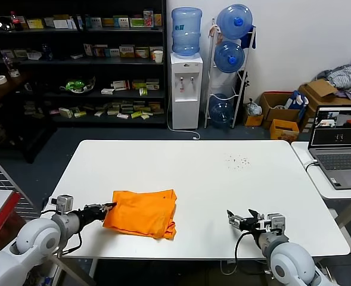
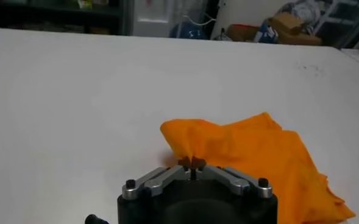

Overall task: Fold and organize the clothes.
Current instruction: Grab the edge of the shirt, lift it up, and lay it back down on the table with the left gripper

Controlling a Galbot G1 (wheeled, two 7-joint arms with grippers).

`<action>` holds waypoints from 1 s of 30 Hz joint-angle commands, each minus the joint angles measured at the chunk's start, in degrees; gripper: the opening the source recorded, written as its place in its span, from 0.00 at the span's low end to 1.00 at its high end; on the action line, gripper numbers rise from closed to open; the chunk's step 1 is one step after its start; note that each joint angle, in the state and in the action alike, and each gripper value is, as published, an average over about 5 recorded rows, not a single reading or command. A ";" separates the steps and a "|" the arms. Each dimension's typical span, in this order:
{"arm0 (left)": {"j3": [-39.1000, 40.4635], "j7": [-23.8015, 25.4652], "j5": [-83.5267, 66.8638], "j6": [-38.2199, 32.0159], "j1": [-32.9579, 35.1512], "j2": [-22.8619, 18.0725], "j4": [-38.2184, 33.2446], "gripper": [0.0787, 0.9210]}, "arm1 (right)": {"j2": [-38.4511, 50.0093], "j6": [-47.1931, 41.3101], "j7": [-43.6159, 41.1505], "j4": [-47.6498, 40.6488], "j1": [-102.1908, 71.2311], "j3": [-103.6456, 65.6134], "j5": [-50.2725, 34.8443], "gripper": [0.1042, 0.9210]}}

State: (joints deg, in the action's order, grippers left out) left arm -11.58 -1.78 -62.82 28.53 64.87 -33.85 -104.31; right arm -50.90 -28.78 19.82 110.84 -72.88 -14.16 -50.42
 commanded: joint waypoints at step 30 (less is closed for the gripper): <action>-20.26 -3.22 10.61 0.68 9.60 13.08 9.43 0.03 | -0.58 1.74 -2.25 -0.11 0.89 0.93 2.39 0.88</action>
State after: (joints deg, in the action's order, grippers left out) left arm -29.56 -4.94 -54.24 29.47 73.51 -23.19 -98.79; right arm -51.43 -27.15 17.73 110.76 -72.04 -13.30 -48.24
